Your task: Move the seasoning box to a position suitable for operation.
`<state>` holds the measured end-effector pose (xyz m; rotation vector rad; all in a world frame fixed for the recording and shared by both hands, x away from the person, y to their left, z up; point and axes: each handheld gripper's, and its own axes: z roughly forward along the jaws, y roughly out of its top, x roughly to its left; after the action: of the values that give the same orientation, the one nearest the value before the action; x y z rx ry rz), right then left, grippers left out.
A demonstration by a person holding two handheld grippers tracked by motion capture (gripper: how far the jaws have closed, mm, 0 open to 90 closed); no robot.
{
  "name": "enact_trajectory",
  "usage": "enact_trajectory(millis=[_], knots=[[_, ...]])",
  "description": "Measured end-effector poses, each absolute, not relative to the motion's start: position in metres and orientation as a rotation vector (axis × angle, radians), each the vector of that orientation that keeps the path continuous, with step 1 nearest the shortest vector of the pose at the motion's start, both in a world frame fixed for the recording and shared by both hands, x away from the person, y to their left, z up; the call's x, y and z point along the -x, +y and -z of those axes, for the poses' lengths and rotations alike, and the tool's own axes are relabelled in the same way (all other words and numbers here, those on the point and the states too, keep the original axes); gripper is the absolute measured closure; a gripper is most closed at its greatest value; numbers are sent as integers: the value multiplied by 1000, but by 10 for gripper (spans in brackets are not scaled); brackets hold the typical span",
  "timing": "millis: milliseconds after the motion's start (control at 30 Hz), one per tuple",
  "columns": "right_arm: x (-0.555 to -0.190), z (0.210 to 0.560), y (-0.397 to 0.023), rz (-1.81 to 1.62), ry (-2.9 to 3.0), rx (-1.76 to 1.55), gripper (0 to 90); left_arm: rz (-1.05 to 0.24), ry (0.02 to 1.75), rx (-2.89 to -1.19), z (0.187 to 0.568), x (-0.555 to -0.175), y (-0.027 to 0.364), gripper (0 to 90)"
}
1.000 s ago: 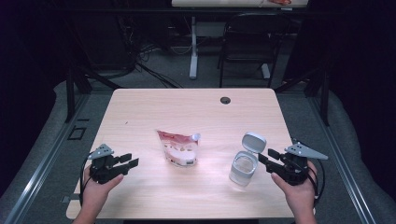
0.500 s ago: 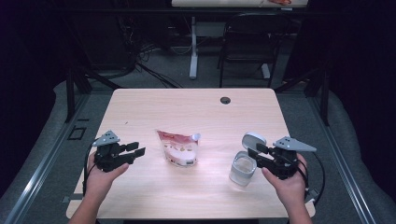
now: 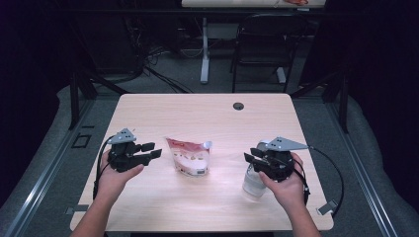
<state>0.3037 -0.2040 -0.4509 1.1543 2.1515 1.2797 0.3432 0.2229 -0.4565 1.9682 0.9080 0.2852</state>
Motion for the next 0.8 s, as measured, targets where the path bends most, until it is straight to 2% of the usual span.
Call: enact_trajectory(millis=[600, 800], knots=[[-325, 445, -162, -1313, 2277, -1051, 705, -275, 853, -1991, 443, -355, 203, 594], [-331, 443, -148, -1357, 2303, -1031, 711, -277, 821, -2012, 438, -358, 194, 649]])
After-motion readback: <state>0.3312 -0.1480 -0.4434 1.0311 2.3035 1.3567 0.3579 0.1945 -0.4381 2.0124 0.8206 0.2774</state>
